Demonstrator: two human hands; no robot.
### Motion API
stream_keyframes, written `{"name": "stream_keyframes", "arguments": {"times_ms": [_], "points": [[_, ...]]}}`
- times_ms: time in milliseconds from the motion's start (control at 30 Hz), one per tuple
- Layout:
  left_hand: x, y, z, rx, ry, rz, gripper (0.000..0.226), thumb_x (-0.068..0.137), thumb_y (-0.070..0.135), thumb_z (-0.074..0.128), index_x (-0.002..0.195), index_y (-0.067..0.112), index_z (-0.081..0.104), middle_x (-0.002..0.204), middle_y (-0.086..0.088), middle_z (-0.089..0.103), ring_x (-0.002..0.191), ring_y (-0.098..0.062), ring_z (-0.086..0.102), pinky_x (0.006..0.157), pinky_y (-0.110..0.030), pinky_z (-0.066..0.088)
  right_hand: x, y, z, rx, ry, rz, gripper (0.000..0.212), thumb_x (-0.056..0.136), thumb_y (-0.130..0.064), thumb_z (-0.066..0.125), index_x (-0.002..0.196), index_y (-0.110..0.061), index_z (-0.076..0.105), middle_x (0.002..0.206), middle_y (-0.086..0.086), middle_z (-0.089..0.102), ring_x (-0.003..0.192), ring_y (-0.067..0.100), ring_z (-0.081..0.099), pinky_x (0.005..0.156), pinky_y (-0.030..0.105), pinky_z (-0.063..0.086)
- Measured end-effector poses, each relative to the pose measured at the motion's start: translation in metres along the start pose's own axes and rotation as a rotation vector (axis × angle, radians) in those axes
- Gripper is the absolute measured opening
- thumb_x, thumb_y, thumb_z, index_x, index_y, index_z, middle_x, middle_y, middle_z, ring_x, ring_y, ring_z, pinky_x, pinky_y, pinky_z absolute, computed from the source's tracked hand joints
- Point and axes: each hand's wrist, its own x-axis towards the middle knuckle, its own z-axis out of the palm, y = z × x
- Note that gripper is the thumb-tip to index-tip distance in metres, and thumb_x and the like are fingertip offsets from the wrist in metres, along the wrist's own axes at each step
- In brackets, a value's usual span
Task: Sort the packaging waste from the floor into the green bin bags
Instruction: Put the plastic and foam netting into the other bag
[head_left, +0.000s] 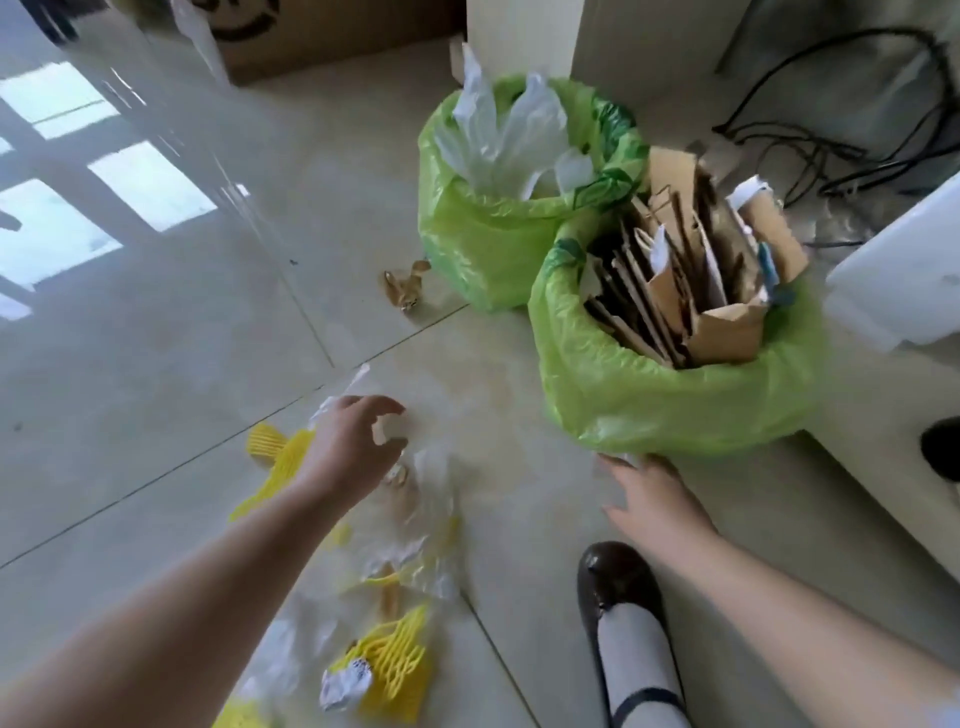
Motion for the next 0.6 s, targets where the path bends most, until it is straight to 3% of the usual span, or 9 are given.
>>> {"name": "stream_keyframes", "arguments": {"times_ms": [100, 167, 267, 333, 433, 533, 600], "points": [[0.000, -0.033, 0.012, 0.270, -0.118, 0.146, 0.057, 0.079, 0.030, 0.069, 0.133, 0.025, 0.048, 0.143, -0.006, 0.038, 0.130, -0.027, 0.040, 0.103, -0.034, 0.037, 0.015, -0.001, 0.017, -0.132, -0.049, 0.045, 0.056, 0.087, -0.036, 0.056, 0.138, -0.034, 0.034, 0.136, 0.009, 0.043, 0.124, 0.029, 0.040, 0.094, 0.033, 0.045], [0.002, -0.045, 0.023, 0.427, -0.214, 0.204, 0.077, 0.079, 0.040, 0.068, 0.145, 0.032, 0.027, 0.156, -0.006, 0.014, 0.144, -0.028, 0.013, 0.114, -0.044, 0.024, 0.022, 0.001, 0.026, -0.171, -0.037, 0.021, 0.062, 0.087, -0.033, 0.058, 0.141, -0.035, 0.029, 0.138, 0.009, 0.037, 0.124, 0.028, 0.039, 0.093, 0.034, 0.045], [0.009, -0.057, 0.040, 0.568, -0.313, 0.128, 0.103, 0.073, 0.054, 0.068, 0.147, 0.039, -0.002, 0.157, -0.005, -0.019, 0.145, -0.030, -0.015, 0.113, -0.058, 0.011, 0.030, 0.001, 0.035, -0.211, 0.000, -0.029, 0.070, 0.084, -0.024, 0.062, 0.145, -0.032, 0.027, 0.138, 0.011, 0.043, 0.120, 0.033, 0.045, 0.093, 0.038, 0.046], [0.014, -0.065, 0.047, 0.557, -0.334, 0.044, 0.107, 0.072, 0.052, 0.070, 0.146, 0.041, -0.006, 0.156, -0.006, -0.023, 0.145, -0.033, -0.013, 0.111, -0.060, 0.018, 0.037, 0.000, 0.036, -0.174, 0.040, -0.040, 0.060, 0.083, -0.017, 0.063, 0.138, -0.024, 0.041, 0.131, 0.011, 0.054, 0.114, 0.034, 0.053, 0.089, 0.039, 0.047], [0.019, -0.076, 0.053, 0.481, -0.292, -0.017, 0.097, 0.077, 0.043, 0.070, 0.147, 0.039, 0.003, 0.158, -0.006, -0.013, 0.144, -0.035, 0.010, 0.104, -0.047, 0.039, 0.044, -0.002, 0.035, -0.052, 0.064, -0.073, 0.033, 0.085, -0.007, 0.059, 0.116, -0.015, 0.058, 0.118, 0.007, 0.065, 0.102, 0.029, 0.062, 0.082, 0.034, 0.047], [0.021, -0.089, 0.051, 0.402, -0.176, 0.020, 0.072, 0.078, 0.034, 0.069, 0.140, 0.034, 0.032, 0.153, -0.007, 0.018, 0.133, -0.036, 0.031, 0.096, -0.044, 0.045, 0.045, -0.008, 0.033, -0.040, 0.099, -0.072, 0.014, 0.083, -0.007, 0.059, 0.095, -0.012, 0.062, 0.098, 0.011, 0.068, 0.086, 0.031, 0.063, 0.071, 0.035, 0.047], [0.022, -0.098, 0.046, 0.335, -0.124, 0.028, 0.051, 0.078, 0.028, 0.069, 0.125, 0.030, 0.049, 0.136, -0.006, 0.038, 0.120, -0.034, 0.044, 0.088, -0.040, 0.048, 0.043, -0.016, 0.032, -0.031, 0.084, -0.045, 0.012, 0.082, -0.009, 0.061, 0.094, -0.013, 0.063, 0.094, 0.008, 0.069, 0.085, 0.031, 0.064, 0.070, 0.034, 0.046]]}}
